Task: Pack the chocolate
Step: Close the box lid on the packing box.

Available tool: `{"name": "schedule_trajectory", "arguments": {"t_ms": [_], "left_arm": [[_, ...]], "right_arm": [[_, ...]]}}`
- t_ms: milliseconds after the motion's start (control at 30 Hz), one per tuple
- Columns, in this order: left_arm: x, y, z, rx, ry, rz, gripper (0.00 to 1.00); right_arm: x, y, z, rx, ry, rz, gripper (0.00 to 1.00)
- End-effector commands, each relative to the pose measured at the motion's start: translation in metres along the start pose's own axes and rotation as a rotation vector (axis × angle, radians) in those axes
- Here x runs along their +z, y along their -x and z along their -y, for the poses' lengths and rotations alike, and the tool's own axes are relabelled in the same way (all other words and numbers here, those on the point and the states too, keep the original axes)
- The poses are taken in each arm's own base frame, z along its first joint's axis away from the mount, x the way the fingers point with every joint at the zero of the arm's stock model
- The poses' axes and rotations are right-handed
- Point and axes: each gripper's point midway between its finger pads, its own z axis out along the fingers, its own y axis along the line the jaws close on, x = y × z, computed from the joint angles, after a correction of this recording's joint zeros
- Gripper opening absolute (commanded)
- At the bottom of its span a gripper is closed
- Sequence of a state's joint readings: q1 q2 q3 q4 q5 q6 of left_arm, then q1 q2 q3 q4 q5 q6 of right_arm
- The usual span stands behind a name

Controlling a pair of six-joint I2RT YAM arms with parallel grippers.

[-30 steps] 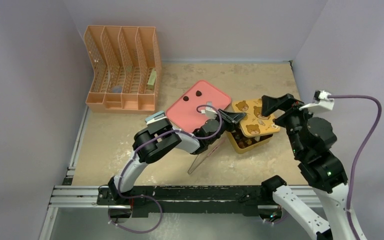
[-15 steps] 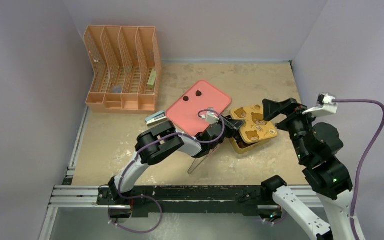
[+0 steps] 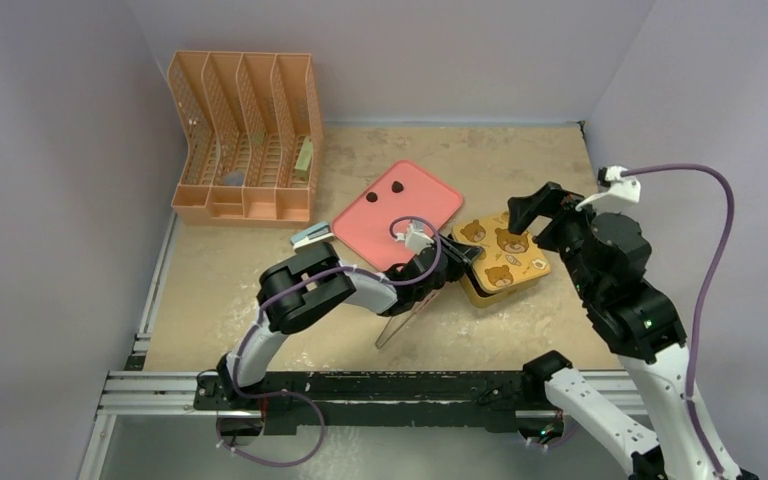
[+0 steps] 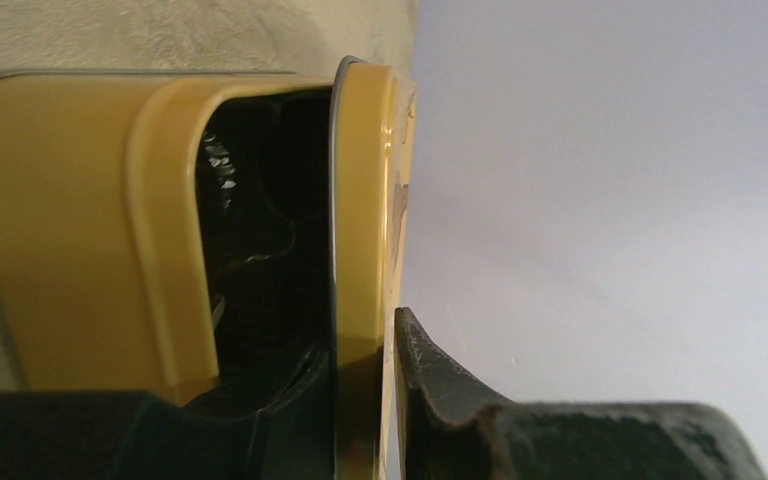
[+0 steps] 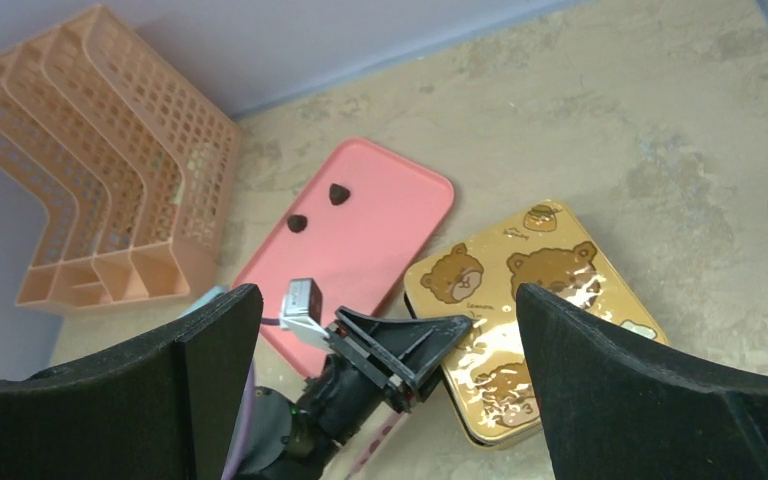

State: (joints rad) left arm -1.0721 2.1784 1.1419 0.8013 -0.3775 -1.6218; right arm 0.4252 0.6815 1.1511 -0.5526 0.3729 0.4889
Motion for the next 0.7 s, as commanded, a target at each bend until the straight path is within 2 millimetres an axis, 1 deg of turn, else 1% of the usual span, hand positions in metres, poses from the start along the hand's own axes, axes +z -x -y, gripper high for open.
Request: {"name": "schedule_trajectory", "arguments": {"t_ms": [0,67,133,200,267,367,400,467,567,667], "left_arm": [[-0.017,0.002,0.001,0.014,0.086,-0.006,0.29],[-0.018,-0.002,-0.002,0.024,0.116,-0.027,0.31],[-0.020,-0.009,0.000,0.036,0.122,-0.062,0.35],[-0.023,-0.012,-0.001,0.054,0.144,-0.065,0.37],[-0.025,-0.014,0.001,0.066,0.168,-0.062,0.38],[-0.031,-0.012,0.005,0.073,0.196,-0.035,0.38],[-0.033,-0.012,0.011,0.062,0.179,-0.031,0.38],[-0.040,-0.015,0.013,0.040,0.156,-0.034,0.39],[-0.046,-0.019,0.007,0.027,0.164,-0.047,0.39],[-0.053,-0.022,0.005,0.021,0.178,-0.054,0.38]], "right_arm": [[0.006,0.006,-0.003,-0.028,-0.018,-0.012,0.99],[0.010,0.003,-0.002,-0.024,-0.034,-0.027,0.99],[0.011,-0.001,0.001,-0.019,-0.056,-0.047,0.99],[0.012,-0.004,0.001,-0.005,-0.060,-0.056,0.99],[0.010,-0.006,-0.003,0.012,-0.039,-0.063,0.99],[0.009,-0.012,-0.001,0.026,-0.038,-0.074,0.99],[0.010,-0.016,0.001,0.028,-0.044,-0.082,0.99],[0.013,-0.024,0.004,0.035,-0.060,-0.103,0.99],[0.019,-0.036,0.011,0.024,-0.101,-0.135,0.99],[0.023,-0.044,0.019,0.008,-0.153,-0.158,0.99]]}}
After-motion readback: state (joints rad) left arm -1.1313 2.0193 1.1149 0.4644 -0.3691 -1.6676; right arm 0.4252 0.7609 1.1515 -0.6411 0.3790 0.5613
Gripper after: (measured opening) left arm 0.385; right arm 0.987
